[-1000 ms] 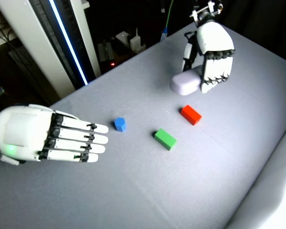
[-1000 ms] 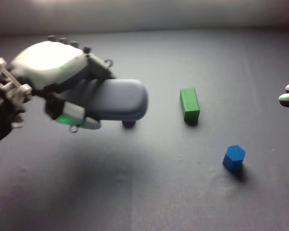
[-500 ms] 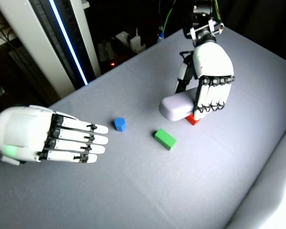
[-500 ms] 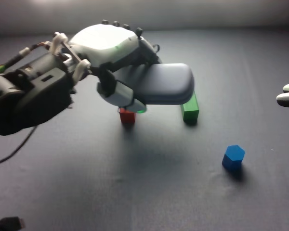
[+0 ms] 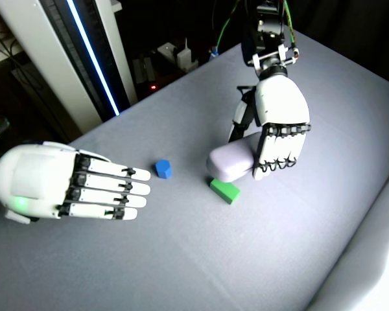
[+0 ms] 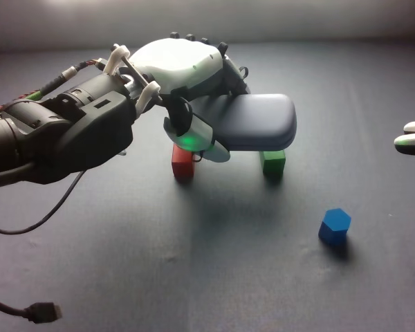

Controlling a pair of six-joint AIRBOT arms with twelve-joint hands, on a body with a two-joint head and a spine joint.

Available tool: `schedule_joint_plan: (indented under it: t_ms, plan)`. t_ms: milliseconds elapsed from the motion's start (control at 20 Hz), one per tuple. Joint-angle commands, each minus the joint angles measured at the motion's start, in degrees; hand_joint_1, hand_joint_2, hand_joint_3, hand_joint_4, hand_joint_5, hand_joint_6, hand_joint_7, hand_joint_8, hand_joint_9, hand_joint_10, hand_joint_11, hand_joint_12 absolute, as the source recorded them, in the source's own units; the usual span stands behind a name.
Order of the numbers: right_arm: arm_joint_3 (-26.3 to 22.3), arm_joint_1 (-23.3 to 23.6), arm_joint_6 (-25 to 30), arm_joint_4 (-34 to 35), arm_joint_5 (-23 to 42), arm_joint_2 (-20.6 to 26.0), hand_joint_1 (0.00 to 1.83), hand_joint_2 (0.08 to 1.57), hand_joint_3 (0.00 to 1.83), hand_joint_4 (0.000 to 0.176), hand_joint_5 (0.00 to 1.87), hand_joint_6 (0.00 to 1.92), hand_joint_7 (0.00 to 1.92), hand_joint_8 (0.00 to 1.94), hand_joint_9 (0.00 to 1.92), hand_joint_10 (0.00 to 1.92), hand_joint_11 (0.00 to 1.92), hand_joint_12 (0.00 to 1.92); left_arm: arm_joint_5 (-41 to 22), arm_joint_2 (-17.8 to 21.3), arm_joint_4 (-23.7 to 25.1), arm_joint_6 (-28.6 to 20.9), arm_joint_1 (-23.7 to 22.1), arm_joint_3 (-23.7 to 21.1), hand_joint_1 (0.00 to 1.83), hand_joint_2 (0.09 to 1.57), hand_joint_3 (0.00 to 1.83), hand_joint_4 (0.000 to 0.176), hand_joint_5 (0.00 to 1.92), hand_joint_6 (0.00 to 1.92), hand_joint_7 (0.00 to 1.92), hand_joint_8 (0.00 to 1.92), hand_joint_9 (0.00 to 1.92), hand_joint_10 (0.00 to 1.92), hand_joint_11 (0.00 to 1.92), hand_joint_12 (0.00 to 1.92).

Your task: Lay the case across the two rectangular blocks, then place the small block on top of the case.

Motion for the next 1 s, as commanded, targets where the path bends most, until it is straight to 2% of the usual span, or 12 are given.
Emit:
schedule_joint_plan:
  t_ms: [0,400,450,650,950]
  plan:
    - [0.3,0.6,0.3,1.5,6.5,0.0,0.8,1.35,0.0,0.0,0.46,0.0,0.37,0.0,0.37,0.0,0.01,0.97,-5.8,-0.3,-0.1,0.0,-1.0,0.4,1.39,1.09,0.0,0.0,0.96,0.81,1.03,0.94,1.0,1.18,0.89,1.36]
    - [0.4,0.6,0.3,1.4,6.4,-0.1,0.82,1.35,0.0,0.0,0.47,0.0,0.38,0.0,0.38,0.0,0.02,0.96,-4.1,-1.6,-0.6,0.7,-1.1,1.7,1.39,1.07,0.0,0.0,1.01,0.82,1.09,0.82,0.98,1.12,0.78,1.21]
    - [0.4,0.6,0.3,1.4,6.4,-0.2,0.82,1.34,0.0,0.0,0.47,0.0,0.38,0.0,0.39,0.0,0.04,0.93,-3.9,-1.8,-0.6,0.7,-1.2,1.9,1.39,1.08,0.0,0.0,1.01,0.78,1.05,0.89,0.95,1.2,0.76,1.26]
    - [0.5,0.6,0.4,1.3,6.4,-0.4,0.81,1.35,0.0,0.0,0.47,0.0,0.39,0.0,0.39,0.0,0.05,0.92,-3.0,-2.2,-0.6,0.9,-1.2,2.6,1.38,1.1,0.0,0.0,1.01,0.83,0.99,0.99,0.91,1.23,0.72,1.33]
    - [0.6,0.6,0.4,1.3,6.2,-0.5,0.86,1.35,0.0,0.0,0.47,0.0,0.37,0.0,0.38,0.0,0.04,0.91,-2.2,-2.2,-1.2,2.2,-1.2,2.8,1.39,1.09,0.0,0.0,0.99,0.83,1.03,0.87,0.98,1.18,0.81,1.22]
